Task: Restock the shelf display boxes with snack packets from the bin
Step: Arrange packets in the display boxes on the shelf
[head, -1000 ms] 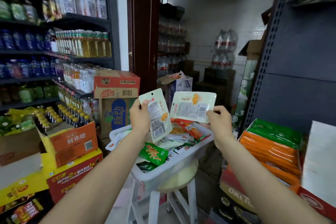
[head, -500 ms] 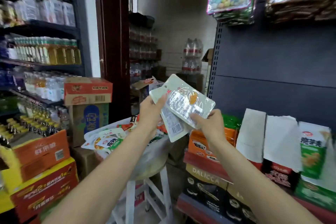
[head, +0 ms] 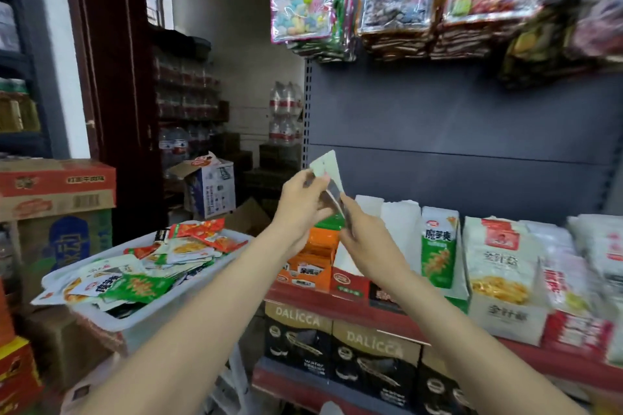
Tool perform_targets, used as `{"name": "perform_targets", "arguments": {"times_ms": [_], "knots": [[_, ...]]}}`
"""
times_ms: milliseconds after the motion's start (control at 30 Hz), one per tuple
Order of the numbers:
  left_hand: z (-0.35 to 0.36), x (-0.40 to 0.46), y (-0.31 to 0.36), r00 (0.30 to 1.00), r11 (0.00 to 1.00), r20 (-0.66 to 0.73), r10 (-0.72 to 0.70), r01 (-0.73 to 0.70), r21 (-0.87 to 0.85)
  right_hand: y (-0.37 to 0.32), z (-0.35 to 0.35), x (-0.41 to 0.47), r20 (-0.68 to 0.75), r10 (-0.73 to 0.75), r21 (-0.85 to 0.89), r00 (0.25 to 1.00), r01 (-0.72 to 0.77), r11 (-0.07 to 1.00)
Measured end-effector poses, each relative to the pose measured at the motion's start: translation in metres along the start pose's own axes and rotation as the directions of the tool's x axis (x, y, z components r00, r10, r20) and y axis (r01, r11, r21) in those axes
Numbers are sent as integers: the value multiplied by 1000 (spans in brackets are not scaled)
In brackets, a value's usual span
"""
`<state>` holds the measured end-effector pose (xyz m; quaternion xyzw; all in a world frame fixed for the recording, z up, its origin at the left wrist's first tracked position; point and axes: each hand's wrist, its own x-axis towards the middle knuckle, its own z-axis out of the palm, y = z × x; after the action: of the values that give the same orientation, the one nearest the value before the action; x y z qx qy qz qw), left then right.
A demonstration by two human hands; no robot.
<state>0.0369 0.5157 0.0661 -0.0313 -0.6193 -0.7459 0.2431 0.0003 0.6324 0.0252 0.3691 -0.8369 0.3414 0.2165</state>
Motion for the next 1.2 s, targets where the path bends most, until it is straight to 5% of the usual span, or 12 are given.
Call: {"name": "perform_targets", "arguments": {"times_ms": [67, 200, 300, 700, 967, 1200], "knots": [[15, -3, -6, 992, 999, 122, -2, -3, 33, 15, -19, -9, -76, 63, 72, 995, -58, 996], [52, 9, -34, 997, 866, 68, -30, -8, 500, 46, -59, -19, -179, 329, 493, 927, -205, 845], [91, 14, -54, 986, 888, 163, -32, -46, 458, 69, -89, -29, -180, 409, 580, 895, -239, 779], [216, 24, -114, 937, 826, 337, 92, -261, 500, 193, -166, -69, -391, 523, 254, 757, -457, 852], [217, 27, -132, 941, 758, 277, 196, -325, 566, 209, -159, -77, -338, 509, 93, 792, -510, 855], [215, 20, -130, 883, 654, 416, 218, -448, 610, 197, -158, -74, -256, 380, -9, 889, -395, 919]]}}
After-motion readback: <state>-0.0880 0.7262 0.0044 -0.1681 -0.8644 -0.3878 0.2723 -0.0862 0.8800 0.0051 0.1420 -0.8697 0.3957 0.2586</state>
